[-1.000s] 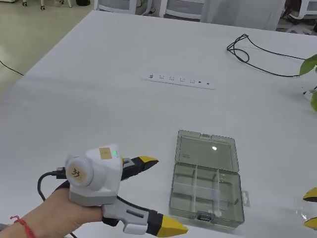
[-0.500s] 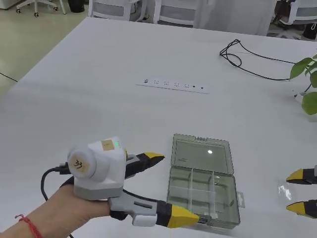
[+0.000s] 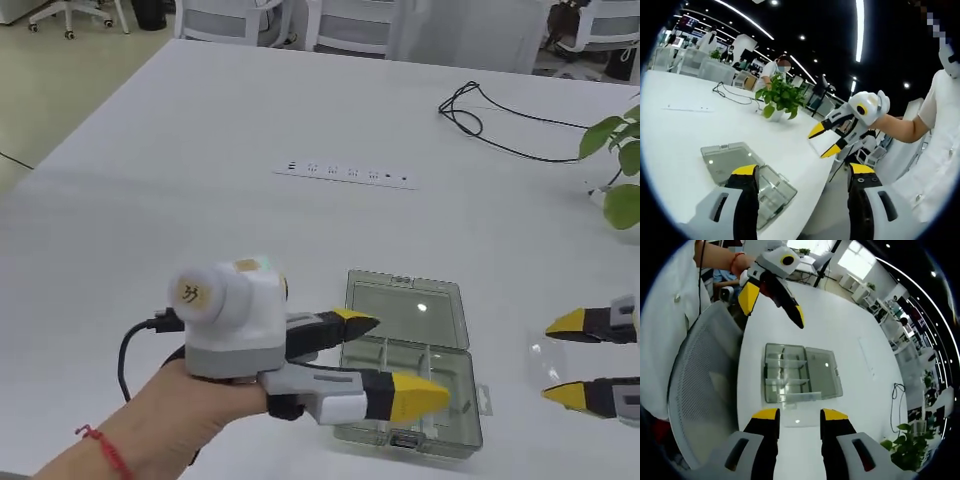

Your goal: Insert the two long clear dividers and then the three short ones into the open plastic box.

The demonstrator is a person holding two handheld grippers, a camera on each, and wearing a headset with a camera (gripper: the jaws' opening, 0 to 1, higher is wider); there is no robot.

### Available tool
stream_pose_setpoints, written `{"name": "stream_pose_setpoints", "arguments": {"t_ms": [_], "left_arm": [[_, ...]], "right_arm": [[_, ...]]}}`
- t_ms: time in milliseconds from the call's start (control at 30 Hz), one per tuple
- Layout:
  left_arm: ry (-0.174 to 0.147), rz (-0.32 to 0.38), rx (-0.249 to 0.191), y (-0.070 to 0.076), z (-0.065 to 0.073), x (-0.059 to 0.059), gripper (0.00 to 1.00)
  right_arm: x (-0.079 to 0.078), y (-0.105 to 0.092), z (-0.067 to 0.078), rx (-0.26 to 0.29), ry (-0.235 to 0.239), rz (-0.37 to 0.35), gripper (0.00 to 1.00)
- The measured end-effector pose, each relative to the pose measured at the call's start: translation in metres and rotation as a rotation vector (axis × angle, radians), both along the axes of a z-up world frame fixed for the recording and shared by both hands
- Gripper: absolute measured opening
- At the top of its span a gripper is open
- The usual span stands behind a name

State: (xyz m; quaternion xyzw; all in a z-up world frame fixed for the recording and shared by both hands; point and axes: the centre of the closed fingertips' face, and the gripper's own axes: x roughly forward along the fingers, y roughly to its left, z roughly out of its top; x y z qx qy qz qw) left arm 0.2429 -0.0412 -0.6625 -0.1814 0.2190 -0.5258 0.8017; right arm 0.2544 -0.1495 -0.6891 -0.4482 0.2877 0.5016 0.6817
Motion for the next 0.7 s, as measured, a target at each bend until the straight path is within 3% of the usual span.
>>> {"name": "stream_pose_setpoints", "arguments": {"t_ms": [67, 167, 267, 333, 400, 700], "left_arm": [[0.038, 0.004, -0.008, -0.003, 0.0, 0.0, 0.69], [0.056, -0.004, -0.02, -0.008, 0.001, -0.001, 0.64], [0.113, -0.018, -0.032, -0.014, 0.001, -0.005, 0.58], [0.119, -0.022, -0.042, -0.019, 0.002, -0.006, 0.53], [0.154, -0.029, -0.055, -0.023, 0.002, -0.009, 0.49], [0.231, -0.031, -0.093, -0.037, 0.001, -0.016, 0.33]], "right_arm": [[-0.002, 0.006, 0.005, 0.003, -0.005, 0.003, 0.33], [-0.005, 0.014, 0.01, 0.008, -0.012, 0.007, 0.33], [-0.009, 0.023, 0.013, 0.011, -0.015, 0.016, 0.33], [-0.012, 0.029, 0.016, 0.018, -0.013, 0.02, 0.33], [-0.015, 0.035, 0.017, 0.024, -0.012, 0.023, 0.33], [-0.024, 0.052, 0.019, 0.02, -0.02, 0.054, 0.33]]}}
